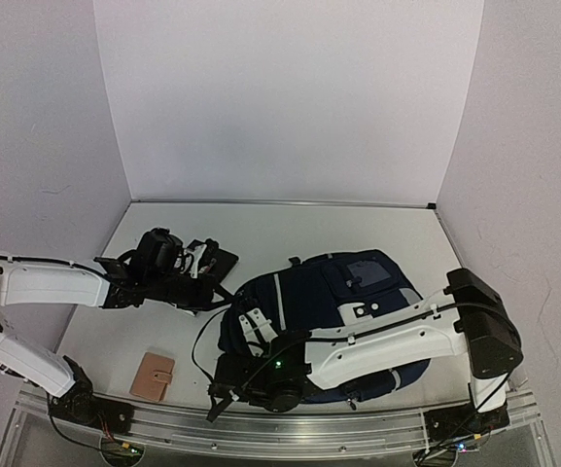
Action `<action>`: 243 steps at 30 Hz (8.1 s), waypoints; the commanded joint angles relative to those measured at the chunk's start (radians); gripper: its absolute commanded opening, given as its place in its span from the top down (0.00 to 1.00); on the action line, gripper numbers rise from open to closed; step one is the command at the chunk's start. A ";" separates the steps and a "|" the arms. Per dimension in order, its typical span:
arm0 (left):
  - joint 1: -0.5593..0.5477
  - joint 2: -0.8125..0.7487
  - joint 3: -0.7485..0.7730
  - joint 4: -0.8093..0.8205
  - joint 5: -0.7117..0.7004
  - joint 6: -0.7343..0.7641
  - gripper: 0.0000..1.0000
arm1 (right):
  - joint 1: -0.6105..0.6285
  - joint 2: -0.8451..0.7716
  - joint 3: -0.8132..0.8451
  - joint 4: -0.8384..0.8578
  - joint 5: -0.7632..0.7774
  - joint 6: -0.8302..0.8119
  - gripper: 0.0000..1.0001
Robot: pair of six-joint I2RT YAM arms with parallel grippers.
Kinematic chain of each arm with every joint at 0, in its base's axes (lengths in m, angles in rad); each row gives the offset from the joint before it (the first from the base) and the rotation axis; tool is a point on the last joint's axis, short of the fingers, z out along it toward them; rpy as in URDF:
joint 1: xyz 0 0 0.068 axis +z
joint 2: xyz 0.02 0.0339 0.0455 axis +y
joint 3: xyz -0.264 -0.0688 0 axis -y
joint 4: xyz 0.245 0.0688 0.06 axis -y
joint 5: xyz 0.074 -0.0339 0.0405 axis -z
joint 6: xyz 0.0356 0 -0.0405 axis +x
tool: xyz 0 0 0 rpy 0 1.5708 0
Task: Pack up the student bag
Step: Unzip the student bag at the center of the board, then pick up the stationery from the center of the board, then place the stationery in the student bag, then adjust the book at the center of the board.
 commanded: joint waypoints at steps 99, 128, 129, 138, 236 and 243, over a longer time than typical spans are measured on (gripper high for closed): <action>0.818 0.572 0.374 -0.107 0.440 0.131 0.48 | -0.239 -0.741 -0.400 0.395 -0.262 -0.135 1.00; 0.795 0.097 0.186 0.073 0.320 -0.181 1.00 | -0.238 -0.712 -0.353 0.390 -0.111 0.000 1.00; 0.777 0.045 0.170 0.068 0.289 -0.215 1.00 | -0.239 -0.709 -0.346 0.389 -0.089 0.020 1.00; 0.460 -0.256 0.108 0.044 -0.051 -0.482 0.98 | -0.280 -0.593 -0.223 0.388 -0.028 0.078 1.00; 0.554 0.073 0.246 -0.378 -0.046 0.058 0.16 | -0.326 -0.592 -0.357 0.401 -0.290 -0.048 0.36; 0.608 0.185 0.292 -0.333 -0.010 0.071 0.15 | -0.262 -0.556 -0.187 0.402 -0.429 -0.124 0.03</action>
